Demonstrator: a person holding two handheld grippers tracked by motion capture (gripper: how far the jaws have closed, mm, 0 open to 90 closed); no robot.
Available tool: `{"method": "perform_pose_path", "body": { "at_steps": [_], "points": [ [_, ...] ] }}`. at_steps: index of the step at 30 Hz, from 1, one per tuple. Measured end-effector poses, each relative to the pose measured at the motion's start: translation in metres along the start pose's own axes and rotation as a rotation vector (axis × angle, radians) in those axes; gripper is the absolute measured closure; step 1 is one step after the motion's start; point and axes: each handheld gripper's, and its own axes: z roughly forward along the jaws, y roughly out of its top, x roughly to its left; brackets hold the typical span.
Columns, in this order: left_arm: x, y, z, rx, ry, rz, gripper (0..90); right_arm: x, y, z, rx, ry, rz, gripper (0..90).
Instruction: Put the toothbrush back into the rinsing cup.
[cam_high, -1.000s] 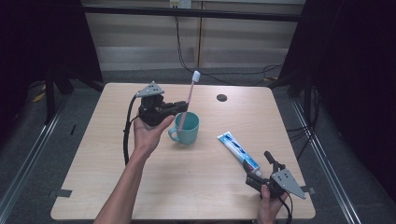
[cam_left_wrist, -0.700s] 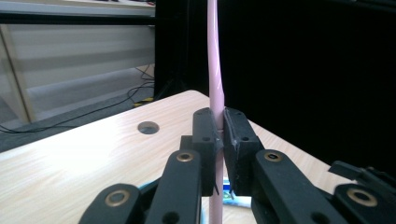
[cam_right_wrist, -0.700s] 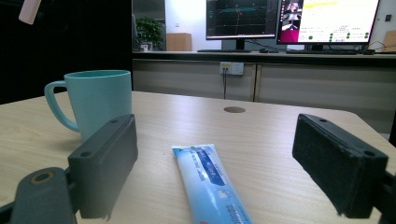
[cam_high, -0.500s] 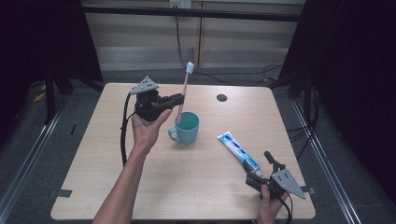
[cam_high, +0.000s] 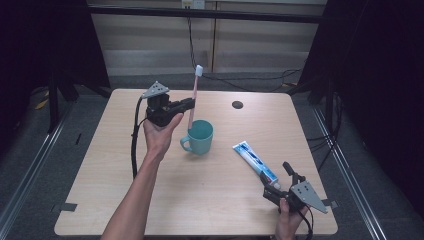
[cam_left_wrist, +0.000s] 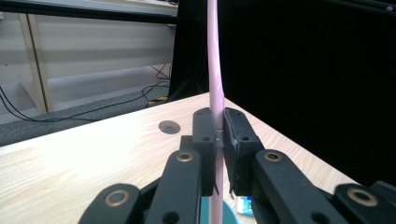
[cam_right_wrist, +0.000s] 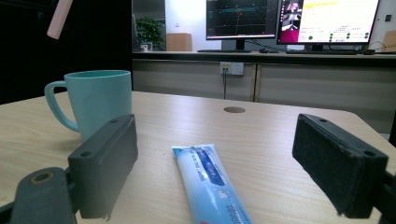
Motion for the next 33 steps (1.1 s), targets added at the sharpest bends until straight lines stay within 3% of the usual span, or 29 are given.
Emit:
{"method": "perform_pose_path", "body": {
  "at_steps": [11,16,33],
  "points": [
    [0.007,-0.016,0.011,0.015,0.001,-0.039,84.2,0.000,0.000,0.000,-0.001,-0.001,0.002,13.5],
    [0.003,-0.022,0.016,0.025,0.005,-0.016,84.2,0.000,0.000,0.000,-0.001,-0.001,0.002,13.5],
    [0.005,-0.037,0.028,0.040,-0.002,-0.015,84.1,0.000,0.000,0.000,-0.002,-0.001,0.000,13.5]
  ]
}}
